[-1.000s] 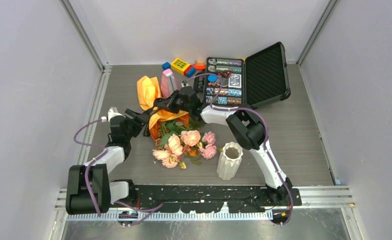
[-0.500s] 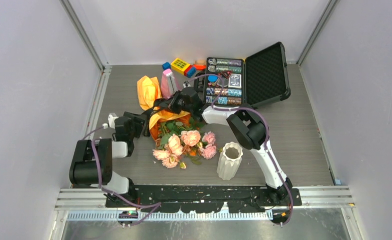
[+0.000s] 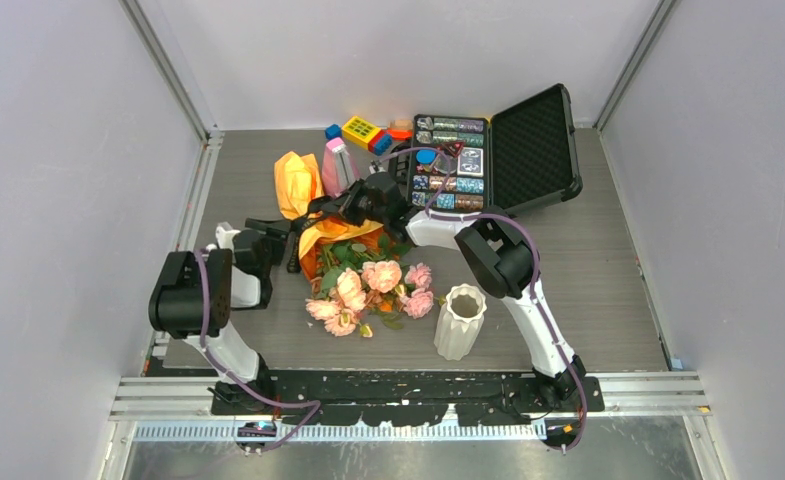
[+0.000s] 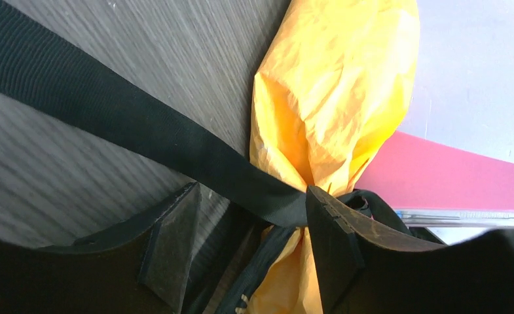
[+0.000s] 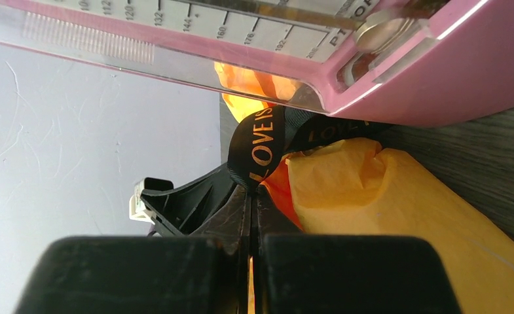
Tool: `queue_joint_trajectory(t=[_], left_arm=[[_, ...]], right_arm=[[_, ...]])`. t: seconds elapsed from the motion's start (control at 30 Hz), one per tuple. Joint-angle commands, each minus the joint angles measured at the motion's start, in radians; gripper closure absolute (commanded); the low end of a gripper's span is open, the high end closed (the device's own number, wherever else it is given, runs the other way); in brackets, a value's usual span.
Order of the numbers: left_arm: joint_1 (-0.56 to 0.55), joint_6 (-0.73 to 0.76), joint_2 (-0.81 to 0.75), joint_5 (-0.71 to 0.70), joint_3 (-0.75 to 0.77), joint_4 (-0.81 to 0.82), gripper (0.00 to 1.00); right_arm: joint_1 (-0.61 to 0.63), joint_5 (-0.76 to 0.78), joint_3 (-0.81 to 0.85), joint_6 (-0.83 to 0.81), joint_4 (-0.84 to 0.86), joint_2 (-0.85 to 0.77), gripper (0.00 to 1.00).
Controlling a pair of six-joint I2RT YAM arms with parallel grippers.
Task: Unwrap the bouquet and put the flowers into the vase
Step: Untie the ribbon from the wrapping paper.
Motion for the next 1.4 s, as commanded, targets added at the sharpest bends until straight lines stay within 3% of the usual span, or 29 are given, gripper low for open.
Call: queue_joint_trajectory(t=[0.0,0.13,0.47,0.73,0.9,1.37], left_arm=[[-0.002,0.011,0.075,-0.054,0.028,0.076,0.39],[-0.001,0.015,0.13,-0.046,0.051,0.114,0.46],[-0.001,0.057,0.138,-0.056,0.055,0.114,0.77],[-0.001,0.112,0.072,-0.016,0.063,0.05,0.84],[-0.001,0.171,0.005,-0.007,0.081,-0.029,0.99],[0.0,0.239,-0.076,0.052,0.115,-0.137,1.0]], right_arm=[[-0.006,0.006,0.004,0.005,0.054,-0.072,1.0],[-0.006,0.007,0.003,0.004,0.052,-0.073,1.0],[-0.008,0.017,0.008,-0.018,0.032,-0.076,1.0],[-0.016,0.017,-0.021,-0.05,0.025,-0.104,1.0],[-0.018,0.04,-0.038,-0.11,-0.009,-0.14,1.0],[-0.024,0.033,-0.049,-0.185,-0.028,-0.155,1.0]])
